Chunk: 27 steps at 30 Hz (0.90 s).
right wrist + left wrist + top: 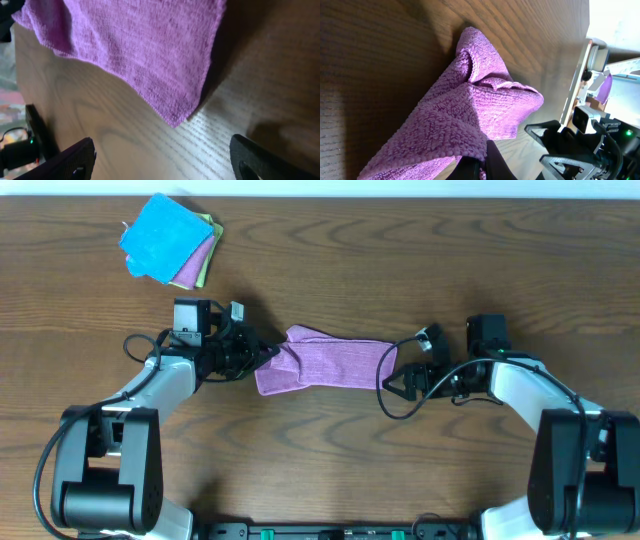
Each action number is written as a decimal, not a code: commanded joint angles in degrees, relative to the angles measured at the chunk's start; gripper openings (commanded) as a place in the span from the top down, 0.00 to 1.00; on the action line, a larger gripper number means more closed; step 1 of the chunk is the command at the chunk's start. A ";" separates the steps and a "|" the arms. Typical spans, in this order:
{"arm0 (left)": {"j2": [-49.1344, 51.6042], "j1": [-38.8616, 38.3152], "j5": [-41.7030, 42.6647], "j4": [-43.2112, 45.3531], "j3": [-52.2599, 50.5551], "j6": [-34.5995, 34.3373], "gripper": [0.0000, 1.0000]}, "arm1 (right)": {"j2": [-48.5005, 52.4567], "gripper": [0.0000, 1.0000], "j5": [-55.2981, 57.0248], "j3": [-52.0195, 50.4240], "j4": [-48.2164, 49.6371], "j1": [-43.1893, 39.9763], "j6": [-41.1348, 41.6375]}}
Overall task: Fold the cloth
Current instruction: 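Lift the cloth with both grippers and stretch it between them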
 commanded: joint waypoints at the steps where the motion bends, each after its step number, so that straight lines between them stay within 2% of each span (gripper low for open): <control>1: 0.81 -0.13 1.49 0.09 0.63 -0.02 0.94 | -0.22 0.15 0.22 -0.63 2.49 1.22 3.56; 7: 0.83 -0.13 1.95 0.09 0.63 -0.24 0.94 | -0.22 0.18 5.11 -0.63 9.20 5.25 8.85; 14: 0.83 -0.13 2.54 0.09 0.63 -0.22 0.94 | -0.09 0.21 10.56 -0.63 10.34 8.28 10.05; 17: 0.83 -0.13 2.60 0.09 0.63 -0.24 0.94 | 1.01 0.23 11.08 -0.63 11.39 8.68 10.54; 22: 0.83 -0.13 2.97 0.09 0.63 -0.24 0.94 | 4.07 0.30 9.60 -0.63 14.25 8.68 12.63; 25: 0.81 -0.13 2.97 0.09 0.63 -0.26 0.94 | 5.07 0.43 8.48 -0.63 15.02 8.81 13.68; 26: 0.81 -0.13 2.99 0.09 0.63 -0.24 0.94 | 5.11 0.50 8.48 -0.63 15.02 8.94 13.68; 27: 0.83 -0.13 3.15 0.11 0.63 -0.24 0.94 | 5.09 0.61 8.28 -0.61 15.02 9.14 13.70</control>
